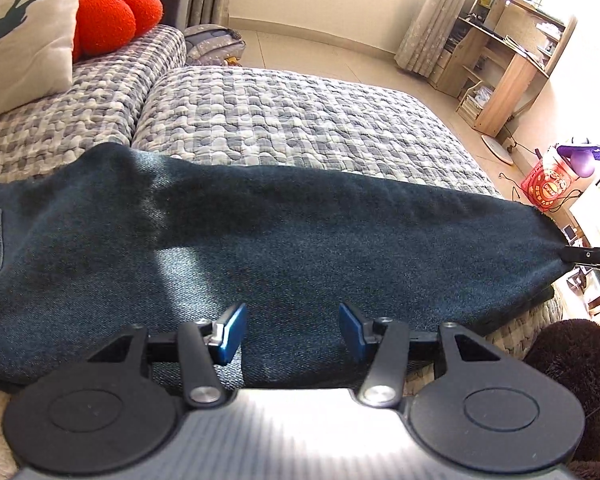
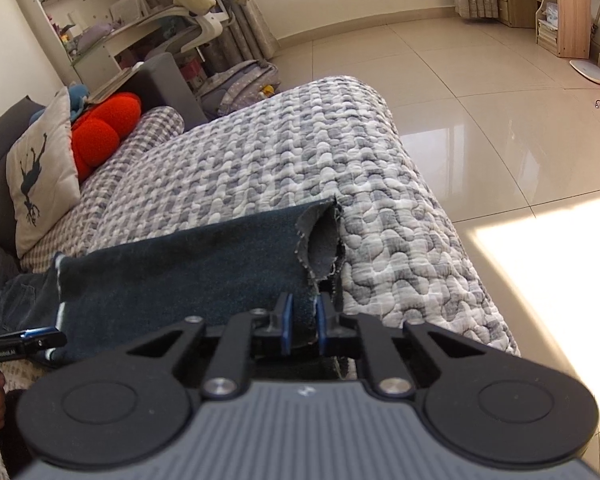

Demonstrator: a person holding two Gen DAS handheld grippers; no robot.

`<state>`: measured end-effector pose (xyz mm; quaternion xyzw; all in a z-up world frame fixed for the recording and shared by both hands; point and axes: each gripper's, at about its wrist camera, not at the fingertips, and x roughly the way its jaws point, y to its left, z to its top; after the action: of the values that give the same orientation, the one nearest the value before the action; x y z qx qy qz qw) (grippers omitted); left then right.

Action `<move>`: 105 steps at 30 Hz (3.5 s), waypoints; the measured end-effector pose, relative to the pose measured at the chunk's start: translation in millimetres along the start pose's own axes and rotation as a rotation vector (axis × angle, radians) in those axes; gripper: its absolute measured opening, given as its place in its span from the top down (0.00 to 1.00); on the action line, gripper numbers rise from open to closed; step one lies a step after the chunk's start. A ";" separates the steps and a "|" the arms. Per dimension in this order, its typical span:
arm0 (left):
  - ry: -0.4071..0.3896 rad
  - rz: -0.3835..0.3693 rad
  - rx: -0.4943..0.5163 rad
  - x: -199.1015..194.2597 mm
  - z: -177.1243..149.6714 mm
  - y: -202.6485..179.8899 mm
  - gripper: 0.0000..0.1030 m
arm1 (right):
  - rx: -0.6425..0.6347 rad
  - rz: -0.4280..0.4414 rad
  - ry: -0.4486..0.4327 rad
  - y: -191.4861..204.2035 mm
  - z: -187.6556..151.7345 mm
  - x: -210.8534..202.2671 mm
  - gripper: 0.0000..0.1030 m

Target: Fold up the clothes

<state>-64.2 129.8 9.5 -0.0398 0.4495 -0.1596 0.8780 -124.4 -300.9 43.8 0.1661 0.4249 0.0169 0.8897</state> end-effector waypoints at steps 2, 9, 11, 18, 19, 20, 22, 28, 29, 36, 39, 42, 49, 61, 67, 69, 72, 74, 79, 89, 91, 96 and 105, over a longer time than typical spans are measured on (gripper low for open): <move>0.010 -0.002 0.008 2.6 -0.7 -1.6 0.49 | -0.001 -0.009 0.032 -2.8 -2.6 4.2 0.91; 0.035 0.010 0.074 9.0 -7.1 -8.6 0.48 | -0.008 -0.079 0.142 -18.5 -15.8 32.4 0.72; 0.038 0.001 0.047 5.2 -6.1 -4.0 0.48 | -0.017 -0.093 0.116 -17.7 -12.1 27.2 0.66; -0.042 0.073 -0.090 -9.2 8.6 36.1 0.48 | -0.159 -0.125 0.032 16.9 10.3 24.9 0.53; -0.054 0.083 -0.121 -11.0 10.7 43.6 0.48 | -0.177 -0.122 0.021 24.2 14.0 26.8 0.50; -0.061 0.094 -0.141 -11.2 13.1 49.4 0.48 | -0.194 -0.114 0.009 32.2 17.9 29.3 0.48; -0.073 0.117 -0.179 -11.6 18.0 61.1 0.48 | -0.223 -0.082 -0.005 50.9 26.0 38.1 0.46; -0.053 0.153 -0.221 -5.2 18.2 75.7 0.48 | -0.311 0.052 -0.019 118.3 47.6 77.4 0.43; -0.043 0.148 -0.218 -5.2 15.7 76.3 0.48 | -0.324 0.072 -0.017 129.6 50.2 84.4 0.43; 0.033 0.125 -0.181 -1.7 -8.9 76.7 0.48 | -0.416 0.189 0.026 203.9 61.9 133.2 0.39; 0.065 0.101 -0.230 -1.8 -13.2 83.9 0.48 | -0.444 0.230 0.048 230.0 63.8 153.2 0.38; 0.078 0.081 -0.247 -7.2 -11.2 87.7 0.48 | -0.457 0.254 0.069 243.4 62.4 170.0 0.37; 0.034 0.047 -0.301 -26.8 3.6 102.5 0.48 | -0.499 0.361 0.137 251.6 55.0 200.0 0.33; -0.068 0.016 -0.446 8.4 70.8 146.8 0.48 | -0.566 0.541 0.113 260.8 56.9 208.3 0.40; -0.052 0.228 -0.372 47.8 84.4 161.0 0.47 | -0.588 0.570 0.131 271.9 42.6 219.4 0.64; -0.071 0.326 -0.294 59.9 76.6 159.6 0.46 | -0.591 0.537 0.138 270.4 35.7 226.2 0.65; -0.096 0.387 -0.232 64.6 69.8 155.9 0.46 | -0.561 0.507 0.147 266.7 33.7 231.3 0.64; -0.100 0.383 -0.244 58.1 69.5 156.3 0.47 | -0.561 0.499 0.140 266.3 35.1 229.2 0.62; -0.117 0.358 -0.313 30.0 64.0 164.8 0.47 | -0.550 0.497 0.124 257.0 39.4 222.9 0.55; -0.134 0.304 -0.511 -25.2 27.8 189.3 0.46 | -0.603 0.575 0.138 277.4 54.4 229.4 0.54; -0.139 0.213 -0.556 -29.7 30.5 189.5 0.46 | -0.638 0.612 0.156 292.8 50.5 235.2 0.54; -0.147 -0.011 -0.635 -14.8 49.3 186.5 0.46 | -0.662 0.643 0.202 320.2 43.7 251.5 0.55; -0.105 -0.058 -0.614 10.5 74.1 172.3 0.46 | -0.688 0.695 0.146 334.0 35.6 241.0 0.89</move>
<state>43.1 284.0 8.5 -0.3239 0.4296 -0.0394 0.8420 93.7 45.8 -12.8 -0.0071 0.3752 0.4637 0.8026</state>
